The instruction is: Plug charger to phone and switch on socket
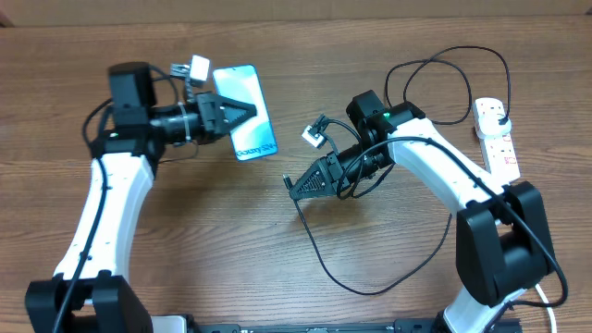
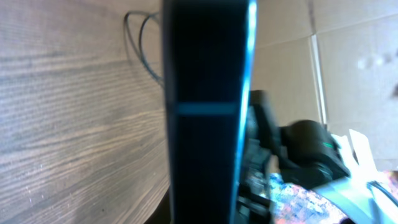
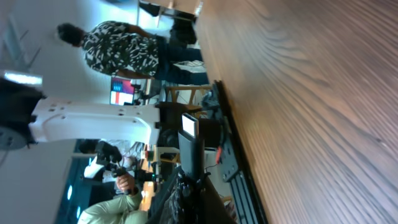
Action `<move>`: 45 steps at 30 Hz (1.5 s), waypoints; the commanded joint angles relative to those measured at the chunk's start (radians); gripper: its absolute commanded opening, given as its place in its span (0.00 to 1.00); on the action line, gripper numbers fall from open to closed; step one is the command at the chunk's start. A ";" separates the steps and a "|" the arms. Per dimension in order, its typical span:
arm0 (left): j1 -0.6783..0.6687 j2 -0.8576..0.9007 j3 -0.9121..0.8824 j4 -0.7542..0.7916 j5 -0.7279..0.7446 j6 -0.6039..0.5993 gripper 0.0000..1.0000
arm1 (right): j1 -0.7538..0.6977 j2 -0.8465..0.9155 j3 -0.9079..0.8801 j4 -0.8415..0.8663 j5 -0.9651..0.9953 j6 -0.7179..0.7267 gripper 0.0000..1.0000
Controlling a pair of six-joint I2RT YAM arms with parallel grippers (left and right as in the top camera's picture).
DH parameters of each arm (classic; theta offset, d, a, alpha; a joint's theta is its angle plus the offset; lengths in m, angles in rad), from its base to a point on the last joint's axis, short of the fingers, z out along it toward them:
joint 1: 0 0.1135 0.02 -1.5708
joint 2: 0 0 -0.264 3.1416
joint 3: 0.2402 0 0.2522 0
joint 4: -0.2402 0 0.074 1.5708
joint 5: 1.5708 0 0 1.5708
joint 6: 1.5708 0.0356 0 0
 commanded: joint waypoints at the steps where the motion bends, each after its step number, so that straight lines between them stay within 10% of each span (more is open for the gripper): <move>1: -0.026 0.027 0.006 0.003 -0.045 -0.037 0.04 | 0.008 -0.052 0.003 0.023 -0.051 -0.002 0.04; 21: -0.015 0.070 0.006 0.123 -0.021 -0.209 0.05 | 0.035 -0.058 0.003 0.355 0.054 0.373 0.04; 45: -0.015 0.070 0.006 0.163 0.100 -0.042 0.04 | 0.064 -0.058 0.003 0.473 0.050 0.421 0.04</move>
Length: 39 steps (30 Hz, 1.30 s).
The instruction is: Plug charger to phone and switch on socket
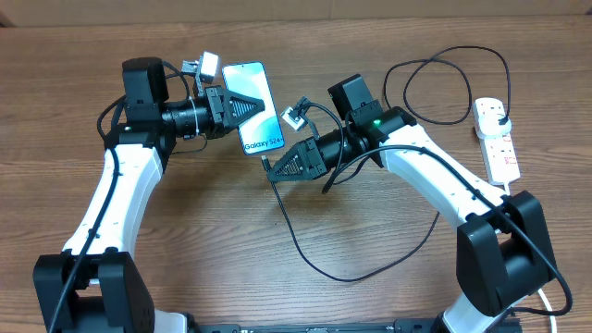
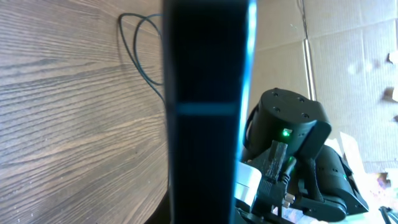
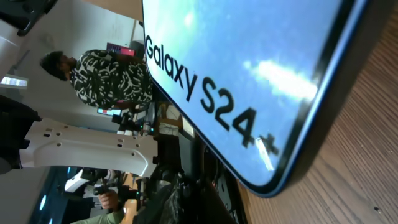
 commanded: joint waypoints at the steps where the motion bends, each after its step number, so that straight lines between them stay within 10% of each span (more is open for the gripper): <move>1: 0.005 0.002 0.006 0.023 0.074 0.039 0.04 | 0.002 -0.030 0.003 0.013 -0.005 0.004 0.04; 39: 0.014 0.002 0.006 0.051 0.079 0.076 0.04 | -0.003 -0.030 0.003 0.051 0.003 0.026 0.04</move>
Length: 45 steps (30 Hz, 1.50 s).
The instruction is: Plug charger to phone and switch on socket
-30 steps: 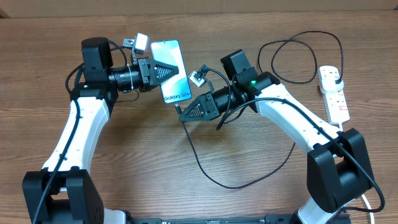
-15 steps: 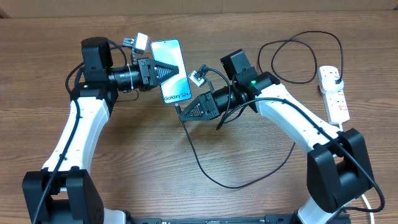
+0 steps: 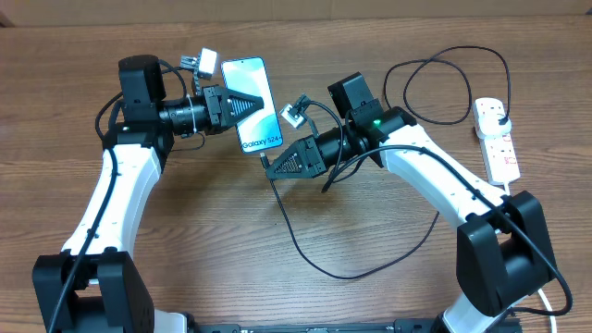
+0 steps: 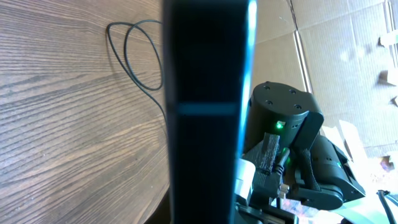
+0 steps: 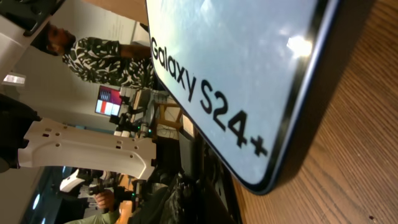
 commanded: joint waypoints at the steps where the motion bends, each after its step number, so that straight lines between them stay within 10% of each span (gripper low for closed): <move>1: 0.005 0.002 0.006 0.013 0.045 0.031 0.04 | -0.003 -0.030 0.003 0.012 0.002 0.015 0.04; 45: 0.005 0.002 0.006 -0.028 0.023 -0.019 0.04 | -0.020 -0.030 0.003 0.024 0.058 0.041 0.04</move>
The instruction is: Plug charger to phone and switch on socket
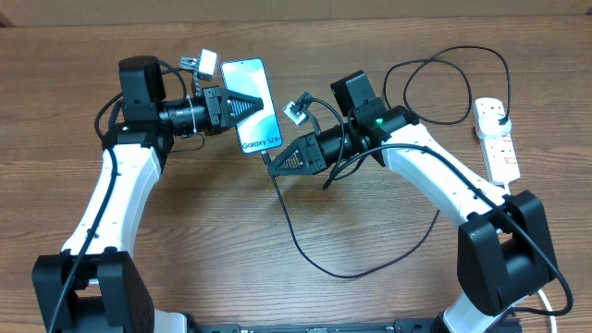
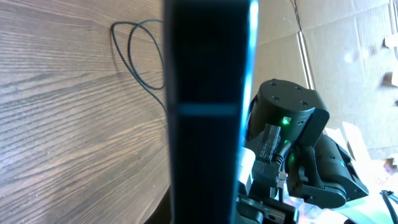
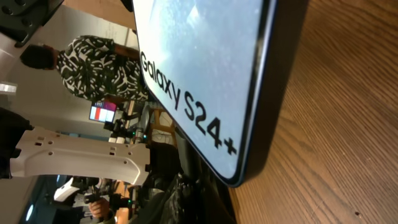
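Note:
My left gripper (image 1: pixel 252 108) is shut on a blue phone (image 1: pixel 246 81) and holds it off the table, screen up, reading "Galaxy S24+". In the left wrist view the phone (image 2: pixel 208 93) shows edge-on as a dark bar. My right gripper (image 1: pixel 276 166) is shut on the plug end of the black charger cable (image 1: pixel 305 248), right under the phone's lower edge. The phone's screen (image 3: pixel 199 68) fills the right wrist view, very near. The plug tip itself is hidden. A white socket strip (image 1: pixel 496 141) lies at the far right.
The cable runs in loose loops across the wooden table (image 1: pixel 185 240), from my right gripper down the middle and round behind the right arm to the strip. Cardboard (image 2: pixel 348 50) stands beyond the table's far edge.
My right gripper, with the plug, has moved slightly up and right, nearer the phone's lower edge. The phone stands steeper in the right wrist view. The left arm has barely moved.
First the left gripper held the phone at the left and the right gripper held the plug well apart, mid-table. Then both stood closer together, plug under the phone's lower end. The gap has since shrunk further.

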Action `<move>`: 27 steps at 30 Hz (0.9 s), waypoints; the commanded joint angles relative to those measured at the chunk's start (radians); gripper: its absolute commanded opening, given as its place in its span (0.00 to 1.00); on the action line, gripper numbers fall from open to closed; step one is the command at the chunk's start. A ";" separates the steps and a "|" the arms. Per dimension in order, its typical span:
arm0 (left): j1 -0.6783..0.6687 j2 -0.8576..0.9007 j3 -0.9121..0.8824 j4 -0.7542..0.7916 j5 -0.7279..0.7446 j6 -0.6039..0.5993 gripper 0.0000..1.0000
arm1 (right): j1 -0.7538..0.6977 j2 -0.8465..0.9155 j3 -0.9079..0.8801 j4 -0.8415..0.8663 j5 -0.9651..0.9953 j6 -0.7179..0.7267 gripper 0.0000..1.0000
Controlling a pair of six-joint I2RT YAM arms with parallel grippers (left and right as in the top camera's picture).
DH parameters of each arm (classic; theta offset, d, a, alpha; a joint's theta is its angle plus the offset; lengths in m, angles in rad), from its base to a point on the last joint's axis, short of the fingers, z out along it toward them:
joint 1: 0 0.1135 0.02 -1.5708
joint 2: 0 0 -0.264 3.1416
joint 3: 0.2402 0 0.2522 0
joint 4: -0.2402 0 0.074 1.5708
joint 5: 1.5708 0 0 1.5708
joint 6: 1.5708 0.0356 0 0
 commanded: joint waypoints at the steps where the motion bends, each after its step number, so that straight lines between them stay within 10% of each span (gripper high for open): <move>1: 0.002 0.002 0.006 -0.008 0.034 -0.026 0.04 | -0.008 -0.029 0.003 0.011 0.026 0.011 0.04; 27: -0.002 0.002 0.006 -0.074 0.016 -0.075 0.05 | -0.008 -0.029 0.003 0.231 0.026 0.248 0.04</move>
